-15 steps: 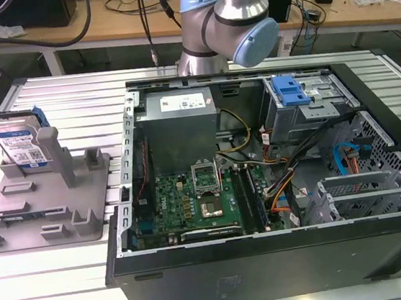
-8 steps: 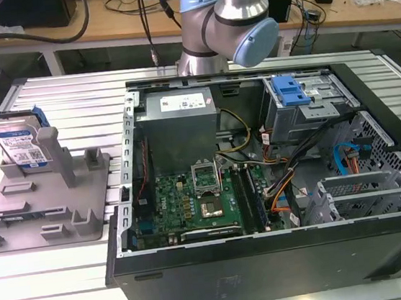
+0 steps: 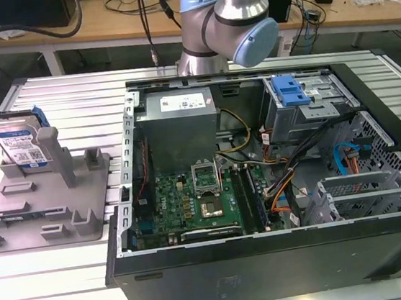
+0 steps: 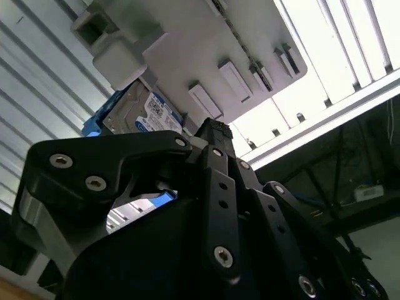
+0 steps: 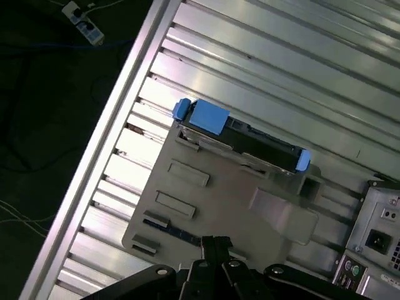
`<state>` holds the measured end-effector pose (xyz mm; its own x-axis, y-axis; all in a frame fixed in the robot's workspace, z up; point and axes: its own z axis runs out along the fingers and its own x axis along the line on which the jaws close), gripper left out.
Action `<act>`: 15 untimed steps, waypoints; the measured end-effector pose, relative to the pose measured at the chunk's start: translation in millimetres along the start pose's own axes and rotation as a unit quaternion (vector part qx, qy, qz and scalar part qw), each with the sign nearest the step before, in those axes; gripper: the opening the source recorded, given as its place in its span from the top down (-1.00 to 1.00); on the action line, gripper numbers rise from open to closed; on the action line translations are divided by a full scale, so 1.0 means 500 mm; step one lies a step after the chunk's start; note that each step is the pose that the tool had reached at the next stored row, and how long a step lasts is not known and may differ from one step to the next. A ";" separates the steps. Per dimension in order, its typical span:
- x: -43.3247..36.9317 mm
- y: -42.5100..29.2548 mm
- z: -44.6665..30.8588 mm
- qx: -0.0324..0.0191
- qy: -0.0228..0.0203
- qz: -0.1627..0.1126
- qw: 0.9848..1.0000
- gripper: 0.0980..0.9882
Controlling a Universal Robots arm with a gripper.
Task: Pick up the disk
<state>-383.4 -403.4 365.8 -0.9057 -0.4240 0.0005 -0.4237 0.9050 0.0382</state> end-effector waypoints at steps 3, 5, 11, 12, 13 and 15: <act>0.000 0.000 0.000 0.000 0.001 -0.038 0.999 0.98; 0.000 0.000 0.000 0.000 0.003 -0.075 0.997 0.98; 0.000 0.000 0.000 0.000 0.006 -0.147 0.989 0.98; 0.000 0.000 0.000 0.000 0.006 -0.161 0.987 0.98; 0.000 0.000 0.000 0.000 0.007 -0.172 0.985 0.98; 0.000 0.000 0.000 0.000 0.007 -0.196 0.981 0.98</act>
<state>-383.4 -403.4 365.6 -0.6735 -0.7392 0.0005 -0.7387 0.6730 0.0382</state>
